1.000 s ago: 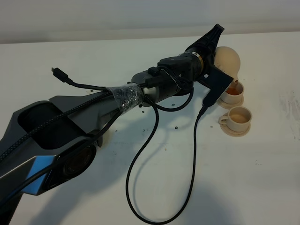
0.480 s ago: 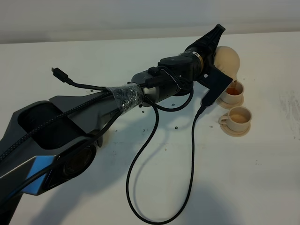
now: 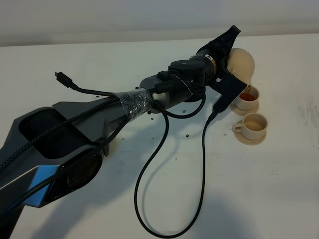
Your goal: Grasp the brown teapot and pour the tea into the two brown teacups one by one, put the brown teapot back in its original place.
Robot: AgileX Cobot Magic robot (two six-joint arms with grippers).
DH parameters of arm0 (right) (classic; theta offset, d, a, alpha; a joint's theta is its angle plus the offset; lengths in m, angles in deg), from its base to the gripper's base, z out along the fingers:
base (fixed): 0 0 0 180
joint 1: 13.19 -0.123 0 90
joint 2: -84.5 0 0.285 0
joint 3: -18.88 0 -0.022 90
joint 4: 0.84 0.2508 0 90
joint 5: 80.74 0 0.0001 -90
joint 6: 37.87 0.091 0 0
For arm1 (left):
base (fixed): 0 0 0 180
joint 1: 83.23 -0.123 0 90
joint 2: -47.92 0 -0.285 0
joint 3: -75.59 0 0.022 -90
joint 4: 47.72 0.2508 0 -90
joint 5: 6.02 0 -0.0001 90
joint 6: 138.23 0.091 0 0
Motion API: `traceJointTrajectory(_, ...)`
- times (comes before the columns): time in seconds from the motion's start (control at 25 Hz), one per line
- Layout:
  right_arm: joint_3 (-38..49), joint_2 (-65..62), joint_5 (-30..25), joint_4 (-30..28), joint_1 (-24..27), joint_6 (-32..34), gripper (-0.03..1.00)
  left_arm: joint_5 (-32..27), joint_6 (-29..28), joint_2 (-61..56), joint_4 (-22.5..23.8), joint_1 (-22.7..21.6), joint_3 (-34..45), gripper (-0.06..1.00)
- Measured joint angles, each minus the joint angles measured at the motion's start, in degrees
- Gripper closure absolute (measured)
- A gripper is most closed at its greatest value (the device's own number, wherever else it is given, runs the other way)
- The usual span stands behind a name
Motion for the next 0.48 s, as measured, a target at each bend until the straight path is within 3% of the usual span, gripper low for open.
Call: traceJointTrajectory(0.48,0.0,0.0,0.0,0.0,0.0,0.0,0.43,-0.2,-0.1,0.0,0.1,0.0,0.0,0.84)
